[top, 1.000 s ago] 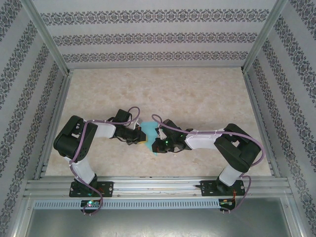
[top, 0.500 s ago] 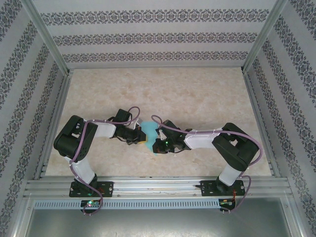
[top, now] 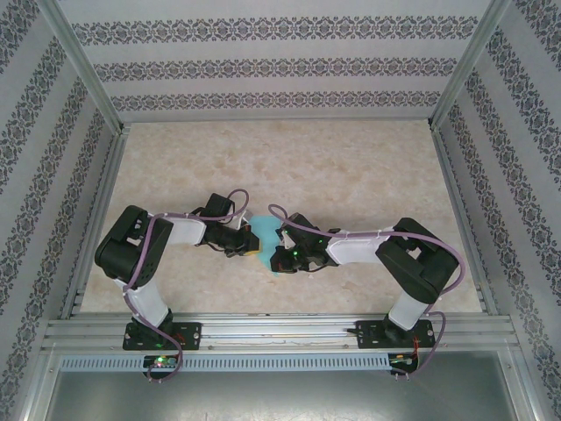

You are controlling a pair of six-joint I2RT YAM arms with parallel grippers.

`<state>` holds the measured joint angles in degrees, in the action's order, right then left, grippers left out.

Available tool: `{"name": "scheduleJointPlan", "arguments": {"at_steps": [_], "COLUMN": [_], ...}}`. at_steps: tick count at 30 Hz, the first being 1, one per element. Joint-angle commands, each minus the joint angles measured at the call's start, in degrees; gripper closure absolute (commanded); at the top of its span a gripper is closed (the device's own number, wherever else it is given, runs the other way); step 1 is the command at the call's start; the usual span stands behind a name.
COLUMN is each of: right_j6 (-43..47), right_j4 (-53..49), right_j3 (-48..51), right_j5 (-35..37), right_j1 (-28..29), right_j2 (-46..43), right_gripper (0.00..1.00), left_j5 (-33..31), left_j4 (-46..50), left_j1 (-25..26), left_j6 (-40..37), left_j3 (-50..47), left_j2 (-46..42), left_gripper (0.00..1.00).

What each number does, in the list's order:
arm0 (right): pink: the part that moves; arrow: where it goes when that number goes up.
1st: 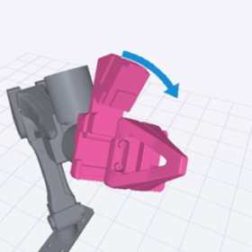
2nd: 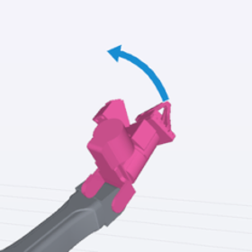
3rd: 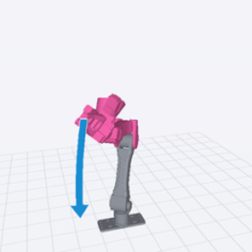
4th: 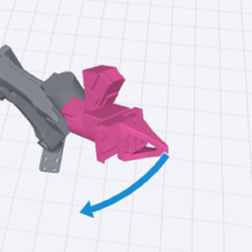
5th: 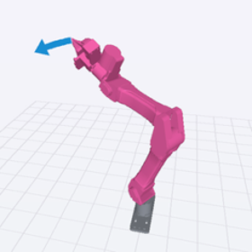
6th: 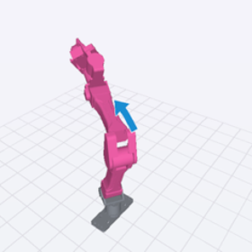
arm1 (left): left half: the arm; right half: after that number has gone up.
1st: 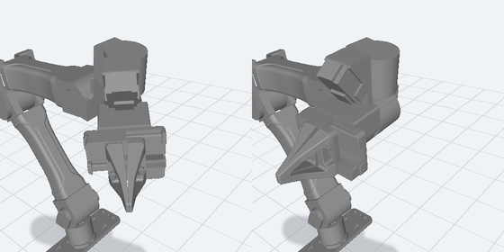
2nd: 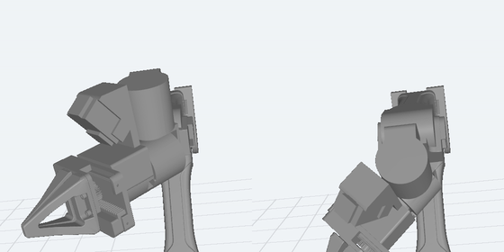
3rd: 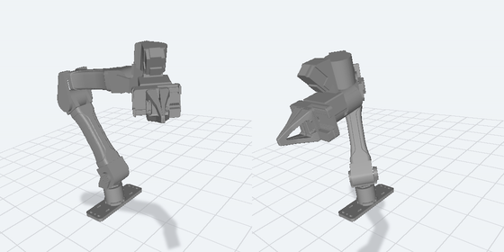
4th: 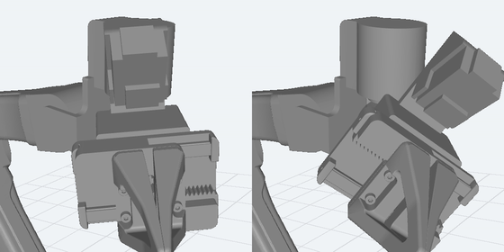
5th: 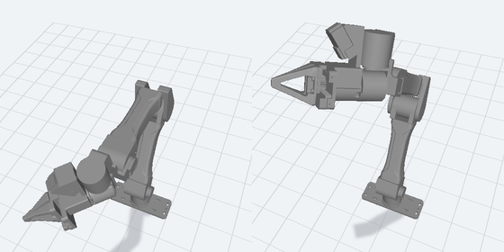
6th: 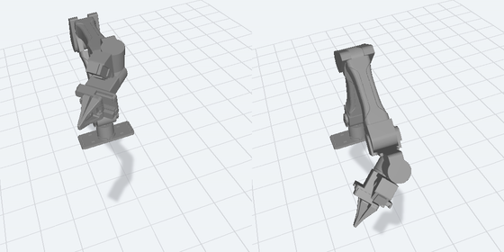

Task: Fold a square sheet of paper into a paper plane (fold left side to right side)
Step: Third fold the triangle at the center of the table.

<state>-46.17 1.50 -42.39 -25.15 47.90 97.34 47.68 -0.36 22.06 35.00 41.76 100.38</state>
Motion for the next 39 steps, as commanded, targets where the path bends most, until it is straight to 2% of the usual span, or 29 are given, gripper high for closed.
{"name": "scheduleJointPlan", "arguments": {"at_steps": [1,8,14,21,30,39], "right_j6": [-0.6,-0.1,-0.4,-0.6,-0.5,-0.3], "right_j4": [-8.3,-13.5,-15.4,-16.1,-15.9,-16.8], "right_j3": [0.7,-0.1,-0.8,-1.5,-1.7,-1.7], "right_j5": [2.6,7.2,9.3,10.4,10.9,11.5], "right_j1": [1.1,1.0,1.5,2.0,2.0,2.0], "right_j2": [2.6,2.4,3.2,4.3,5.6,5.9], "right_gripper": [1.00,1.00,1.00,1.00,1.00,1.00], "left_j5": [-5.4,-5.2,-3.2,-2.9,-3.4,-6.0], "left_j4": [3.0,3.2,-1.3,-8.7,-17.2,-16.4], "left_j1": [0.2,0.3,2.0,5.1,6.1,6.1], "left_j6": [0.1,-0.4,2.1,4.9,7.8,6.1], "left_j3": [-0.5,-3.2,-8.7,-11.1,-11.1,-9.3], "left_j2": [-4.1,-14.6,-18.6,-16.6,-10.7,-7.1], "left_gripper": [0.94,0.96,0.98,0.99,1.00,1.00]}}
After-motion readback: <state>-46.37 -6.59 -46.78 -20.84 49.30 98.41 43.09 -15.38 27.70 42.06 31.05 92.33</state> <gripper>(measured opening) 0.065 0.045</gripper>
